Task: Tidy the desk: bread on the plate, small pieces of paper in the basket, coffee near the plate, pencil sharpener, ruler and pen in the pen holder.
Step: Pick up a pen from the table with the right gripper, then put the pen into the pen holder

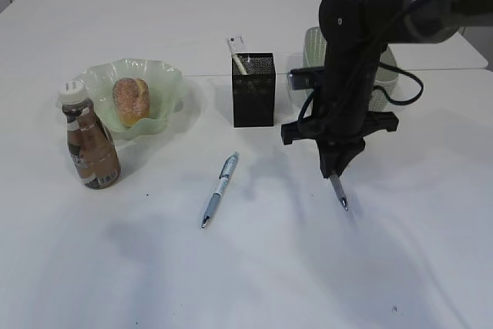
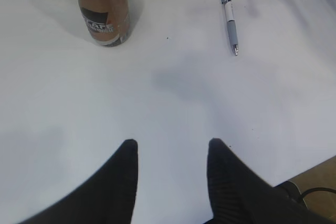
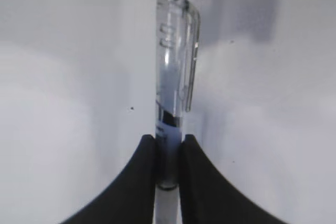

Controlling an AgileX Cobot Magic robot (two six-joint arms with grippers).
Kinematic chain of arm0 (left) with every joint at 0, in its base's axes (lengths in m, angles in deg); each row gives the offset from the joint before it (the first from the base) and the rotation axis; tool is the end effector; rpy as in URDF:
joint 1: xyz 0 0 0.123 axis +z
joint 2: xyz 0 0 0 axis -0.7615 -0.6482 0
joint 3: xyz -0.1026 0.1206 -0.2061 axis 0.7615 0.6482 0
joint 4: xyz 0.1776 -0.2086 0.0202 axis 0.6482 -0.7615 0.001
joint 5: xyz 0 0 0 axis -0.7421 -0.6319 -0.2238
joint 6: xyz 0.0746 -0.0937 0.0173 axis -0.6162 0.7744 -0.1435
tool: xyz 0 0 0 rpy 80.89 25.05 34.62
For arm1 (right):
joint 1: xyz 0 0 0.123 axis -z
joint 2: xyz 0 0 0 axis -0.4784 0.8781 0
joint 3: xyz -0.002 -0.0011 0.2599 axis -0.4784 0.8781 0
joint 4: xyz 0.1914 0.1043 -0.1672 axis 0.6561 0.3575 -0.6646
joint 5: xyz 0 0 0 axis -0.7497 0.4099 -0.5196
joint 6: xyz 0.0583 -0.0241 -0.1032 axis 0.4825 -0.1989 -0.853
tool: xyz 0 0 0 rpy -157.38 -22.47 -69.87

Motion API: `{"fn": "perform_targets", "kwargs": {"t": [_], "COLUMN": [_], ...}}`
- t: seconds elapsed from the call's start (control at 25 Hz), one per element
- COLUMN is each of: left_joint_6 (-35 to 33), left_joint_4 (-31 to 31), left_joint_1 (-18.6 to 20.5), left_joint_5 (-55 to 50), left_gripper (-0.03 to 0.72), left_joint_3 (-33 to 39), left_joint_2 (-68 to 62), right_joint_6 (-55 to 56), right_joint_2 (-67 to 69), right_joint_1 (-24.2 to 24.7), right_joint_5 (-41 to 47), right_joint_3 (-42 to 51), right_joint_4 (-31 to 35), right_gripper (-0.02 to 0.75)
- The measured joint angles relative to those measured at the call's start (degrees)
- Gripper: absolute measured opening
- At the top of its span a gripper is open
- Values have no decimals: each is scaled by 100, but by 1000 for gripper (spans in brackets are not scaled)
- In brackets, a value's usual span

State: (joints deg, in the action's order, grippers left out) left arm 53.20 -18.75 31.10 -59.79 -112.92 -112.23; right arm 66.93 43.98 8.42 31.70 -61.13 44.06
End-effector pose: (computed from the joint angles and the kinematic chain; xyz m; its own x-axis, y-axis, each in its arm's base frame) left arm 0.2052 -0.0786 0.2779 -0.7618 0.1589 -0.6280 0.2958 0.9478 -0.1190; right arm 0.4059 0.1491 0.0952 -0.9946 -0.0986 0.0316 -0.0989 0.9951 -0.0083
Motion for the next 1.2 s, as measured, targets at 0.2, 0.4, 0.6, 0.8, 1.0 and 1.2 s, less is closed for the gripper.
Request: {"fn": "perform_targets", "kwargs": {"t": [0.2, 0.4, 0.6, 0.8, 1.0, 1.2], "left_joint_6": [0, 0, 0, 0, 0, 0], "left_joint_4": [0, 0, 0, 0, 12, 83], "left_joint_1": [0, 0, 0, 0, 0, 0], "left_joint_5": [0, 15, 135, 199, 247, 279], "left_gripper": [304, 304, 303, 303, 303, 304], "left_joint_3": [0, 0, 0, 0, 0, 0], "left_joint_2": [0, 0, 0, 0, 0, 0], "right_joint_6": [-9, -9, -9, -9, -9, -9], "right_joint_2": [-601, -1151, -1282, -1318, -1618, -1751], "right_joint_1": [-103, -248, -264, -264, -264, -264], "right_joint_5": [-240, -846, -1324, -2040, -3531, -4929], "right_joint_3": [10, 30, 80, 443, 1245, 1525], "right_joint_4": [-210, -501, -604, -663, -853, -1141], "right_gripper": [93, 93, 92, 92, 92, 92]}}
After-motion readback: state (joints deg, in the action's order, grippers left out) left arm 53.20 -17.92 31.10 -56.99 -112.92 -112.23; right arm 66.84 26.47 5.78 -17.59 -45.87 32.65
